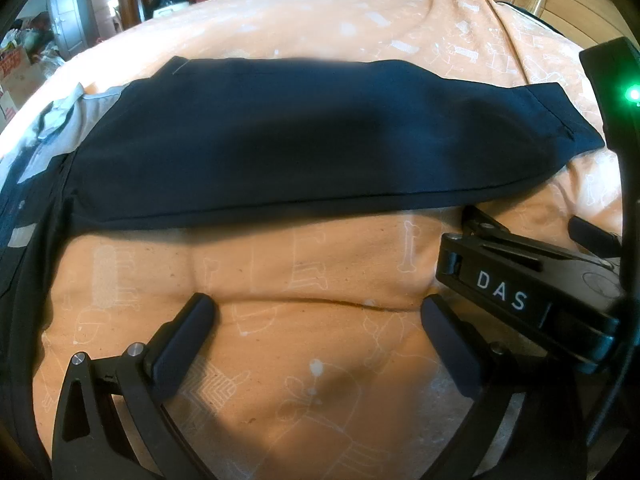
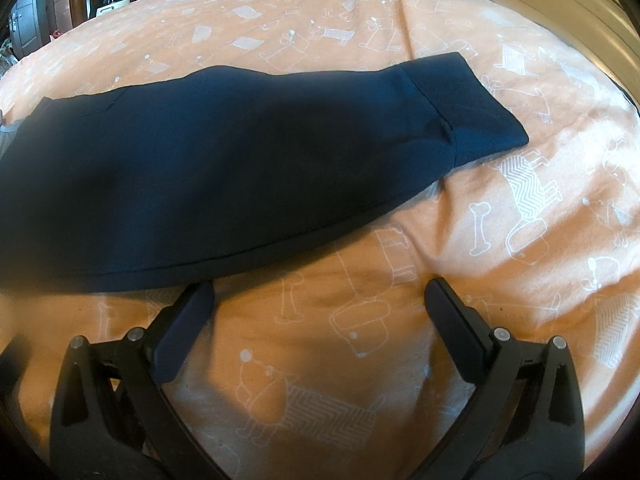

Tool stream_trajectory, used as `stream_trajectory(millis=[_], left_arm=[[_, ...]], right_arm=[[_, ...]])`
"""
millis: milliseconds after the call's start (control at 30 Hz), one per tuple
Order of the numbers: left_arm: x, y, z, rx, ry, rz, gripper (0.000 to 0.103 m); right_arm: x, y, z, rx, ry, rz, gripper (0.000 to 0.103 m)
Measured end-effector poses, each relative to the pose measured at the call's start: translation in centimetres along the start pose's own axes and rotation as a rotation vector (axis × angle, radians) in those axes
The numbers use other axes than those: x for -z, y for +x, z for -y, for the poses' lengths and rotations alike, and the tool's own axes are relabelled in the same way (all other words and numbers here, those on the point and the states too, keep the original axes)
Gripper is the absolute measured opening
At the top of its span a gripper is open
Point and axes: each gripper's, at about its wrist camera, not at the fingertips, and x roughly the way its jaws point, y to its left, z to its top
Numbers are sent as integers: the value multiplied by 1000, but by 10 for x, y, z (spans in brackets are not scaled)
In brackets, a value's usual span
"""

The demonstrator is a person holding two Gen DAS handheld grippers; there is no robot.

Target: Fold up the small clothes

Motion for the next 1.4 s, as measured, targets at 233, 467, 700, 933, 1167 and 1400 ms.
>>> stream_trajectory(millis=[233, 467, 700, 933, 1167, 1400], left_arm=[[1, 1, 7, -22, 24, 7, 103], [-8, -2, -4, 95, 76, -58, 103], [-21, -28, -31, 453, 205, -267, 103], [-23, -157, -124, 816, 215, -141, 103], [3, -258, -244, 901, 177, 10, 103], [48, -291, -314, 868, 172, 34, 103]], right_arm=[[-9, 5, -6, -8, -67, -29, 103], [-21, -2, -3, -105, -182, -73, 103], [-42, -75, 38, -316, 34, 230, 103], [-42, -214, 39, -401, 70, 704, 103], [-3, -291, -25, -731, 41, 814, 103], [45, -263, -123, -900, -6, 542, 103]])
